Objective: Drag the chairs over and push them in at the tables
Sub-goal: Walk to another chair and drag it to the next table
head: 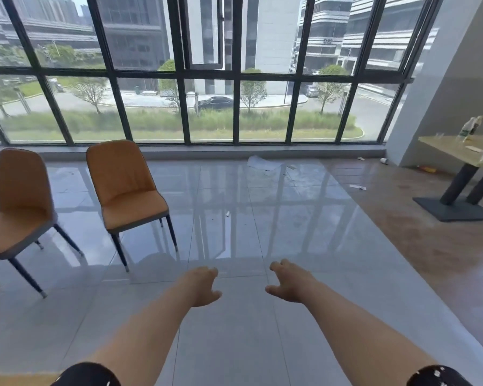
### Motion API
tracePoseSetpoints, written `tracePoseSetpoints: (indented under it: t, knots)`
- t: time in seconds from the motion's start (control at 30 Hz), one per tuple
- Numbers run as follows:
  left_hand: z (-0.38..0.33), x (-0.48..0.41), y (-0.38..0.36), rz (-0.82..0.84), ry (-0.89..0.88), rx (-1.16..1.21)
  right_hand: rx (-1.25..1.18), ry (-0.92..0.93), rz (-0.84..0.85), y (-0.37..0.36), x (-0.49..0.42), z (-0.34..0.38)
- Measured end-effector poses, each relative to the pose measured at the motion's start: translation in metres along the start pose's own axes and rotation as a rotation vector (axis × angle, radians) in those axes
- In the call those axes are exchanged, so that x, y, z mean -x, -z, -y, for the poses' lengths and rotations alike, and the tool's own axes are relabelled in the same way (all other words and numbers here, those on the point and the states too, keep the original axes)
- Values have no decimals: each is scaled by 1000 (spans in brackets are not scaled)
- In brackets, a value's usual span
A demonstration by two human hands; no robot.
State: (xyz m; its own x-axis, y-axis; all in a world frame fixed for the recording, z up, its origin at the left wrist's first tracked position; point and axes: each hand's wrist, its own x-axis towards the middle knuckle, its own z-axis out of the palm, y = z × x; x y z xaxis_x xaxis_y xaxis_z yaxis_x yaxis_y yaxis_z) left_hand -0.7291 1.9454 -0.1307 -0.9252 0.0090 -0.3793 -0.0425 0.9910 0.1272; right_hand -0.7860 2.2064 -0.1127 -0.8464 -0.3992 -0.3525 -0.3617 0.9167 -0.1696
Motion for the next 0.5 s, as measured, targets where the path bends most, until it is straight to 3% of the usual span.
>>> tracePoseSetpoints:
  t: [0.5]
  knots:
    - [10,-277,103,-8,107,35,-9,87,-6,111,-289,-99]
